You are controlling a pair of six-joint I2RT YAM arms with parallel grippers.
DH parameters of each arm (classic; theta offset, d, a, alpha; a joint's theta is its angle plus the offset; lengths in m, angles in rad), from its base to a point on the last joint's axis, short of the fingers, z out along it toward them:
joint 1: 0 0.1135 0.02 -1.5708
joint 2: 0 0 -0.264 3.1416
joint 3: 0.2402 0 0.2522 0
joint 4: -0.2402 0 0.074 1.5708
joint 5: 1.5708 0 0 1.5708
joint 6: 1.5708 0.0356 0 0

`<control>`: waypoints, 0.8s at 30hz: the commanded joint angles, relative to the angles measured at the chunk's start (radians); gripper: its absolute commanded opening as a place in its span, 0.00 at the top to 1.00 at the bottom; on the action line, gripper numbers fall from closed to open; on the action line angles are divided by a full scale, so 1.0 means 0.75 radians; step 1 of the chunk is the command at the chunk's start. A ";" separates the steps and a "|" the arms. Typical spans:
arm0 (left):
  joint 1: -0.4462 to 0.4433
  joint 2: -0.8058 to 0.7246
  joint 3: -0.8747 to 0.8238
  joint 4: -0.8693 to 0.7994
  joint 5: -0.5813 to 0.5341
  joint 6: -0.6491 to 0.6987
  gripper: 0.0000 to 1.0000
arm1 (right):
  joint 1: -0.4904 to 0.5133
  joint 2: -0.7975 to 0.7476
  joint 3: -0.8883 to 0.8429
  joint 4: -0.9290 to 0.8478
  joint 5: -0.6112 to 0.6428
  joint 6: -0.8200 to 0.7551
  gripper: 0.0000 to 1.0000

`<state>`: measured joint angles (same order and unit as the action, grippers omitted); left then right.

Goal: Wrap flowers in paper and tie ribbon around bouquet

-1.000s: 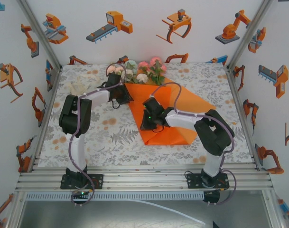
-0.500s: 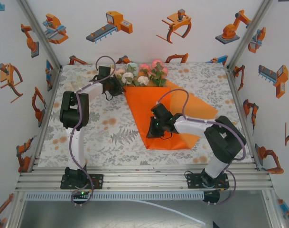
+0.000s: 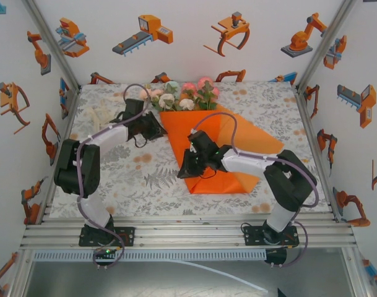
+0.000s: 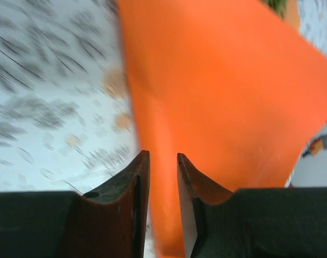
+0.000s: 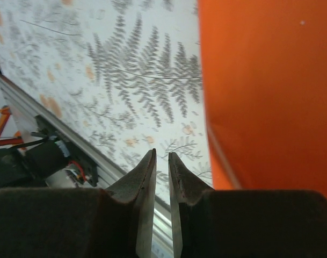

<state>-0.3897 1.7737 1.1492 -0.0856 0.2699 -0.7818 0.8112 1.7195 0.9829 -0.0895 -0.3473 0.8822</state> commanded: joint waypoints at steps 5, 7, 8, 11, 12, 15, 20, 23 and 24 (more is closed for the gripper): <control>-0.126 0.113 -0.041 0.020 -0.077 -0.055 0.75 | -0.008 -0.015 -0.052 -0.134 0.118 -0.032 0.83; -0.124 0.172 0.003 0.018 -0.094 -0.038 0.77 | -0.014 -0.020 -0.073 -0.133 0.105 -0.042 0.83; -0.122 0.199 0.020 0.017 -0.099 -0.030 0.78 | -0.014 -0.017 -0.083 -0.127 0.096 -0.049 0.83; -0.105 0.262 0.073 0.011 -0.109 -0.012 0.79 | -0.016 -0.009 -0.126 -0.102 0.091 -0.050 0.83; -0.096 0.276 0.083 0.012 -0.117 -0.011 0.79 | -0.019 -0.008 -0.141 -0.095 0.089 -0.048 0.83; -0.057 0.317 0.108 0.037 -0.119 -0.014 0.79 | -0.024 -0.021 -0.176 -0.089 0.063 -0.053 0.83; -0.009 0.403 0.223 0.005 -0.091 0.020 0.79 | -0.024 -0.073 -0.184 -0.027 -0.111 -0.064 0.83; 0.012 0.410 0.267 -0.008 -0.068 0.030 0.79 | -0.044 -0.145 -0.180 -0.025 -0.120 -0.049 0.82; 0.014 0.400 0.264 0.000 -0.058 0.032 0.79 | -0.059 -0.172 -0.190 -0.026 -0.103 -0.040 0.82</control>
<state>-0.3904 2.0632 1.3304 -0.0589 0.2287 -0.7940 0.7921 1.6684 0.8501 -0.1226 -0.4007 0.8555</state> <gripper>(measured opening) 0.210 0.174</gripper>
